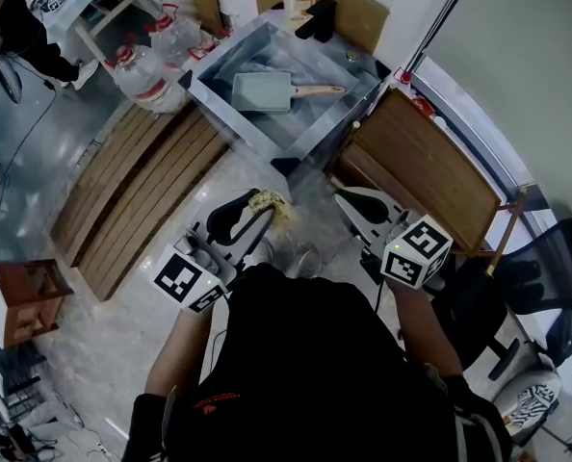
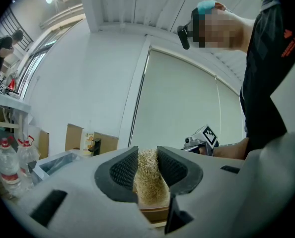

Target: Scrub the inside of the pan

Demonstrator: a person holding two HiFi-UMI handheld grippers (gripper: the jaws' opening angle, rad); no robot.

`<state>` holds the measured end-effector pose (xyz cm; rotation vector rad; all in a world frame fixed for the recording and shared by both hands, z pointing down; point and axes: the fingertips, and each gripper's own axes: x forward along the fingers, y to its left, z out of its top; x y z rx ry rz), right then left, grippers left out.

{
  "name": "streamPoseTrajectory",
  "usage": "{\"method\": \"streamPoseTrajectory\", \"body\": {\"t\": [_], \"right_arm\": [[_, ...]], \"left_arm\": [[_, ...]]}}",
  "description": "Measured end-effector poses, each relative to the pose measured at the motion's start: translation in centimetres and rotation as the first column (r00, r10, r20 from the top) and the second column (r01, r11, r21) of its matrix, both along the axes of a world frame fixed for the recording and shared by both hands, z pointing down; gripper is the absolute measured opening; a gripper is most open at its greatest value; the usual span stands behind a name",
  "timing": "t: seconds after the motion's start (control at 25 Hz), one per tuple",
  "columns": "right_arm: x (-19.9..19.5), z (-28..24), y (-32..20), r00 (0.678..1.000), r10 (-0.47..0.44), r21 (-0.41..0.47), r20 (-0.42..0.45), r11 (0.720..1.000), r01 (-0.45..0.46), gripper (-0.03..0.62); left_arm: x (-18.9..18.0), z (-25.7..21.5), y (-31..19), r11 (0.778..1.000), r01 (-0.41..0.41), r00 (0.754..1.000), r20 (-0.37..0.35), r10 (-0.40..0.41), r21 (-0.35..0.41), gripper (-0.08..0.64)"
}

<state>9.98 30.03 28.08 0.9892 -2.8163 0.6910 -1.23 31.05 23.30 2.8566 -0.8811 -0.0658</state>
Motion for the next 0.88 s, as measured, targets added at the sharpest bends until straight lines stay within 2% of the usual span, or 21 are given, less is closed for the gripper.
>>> {"method": "streamPoseTrajectory", "body": {"t": [0.56,0.88], "right_arm": [[-0.7,1.0,-3.6,1.000,-0.028,-0.020,-0.014,0.999,0.028,0.005],[-2.9,2.2,-8.8,1.000,-0.004,-0.047,-0.021,0.999,0.003,0.005]], "left_arm": [[-0.4,1.2,-3.6,1.000,0.011,1.000,-0.005,-0.011,-0.018,0.123],[-2.2,2.4,-9.6,0.999,-0.021,1.000,-0.022,0.020,-0.033,0.123]]}}
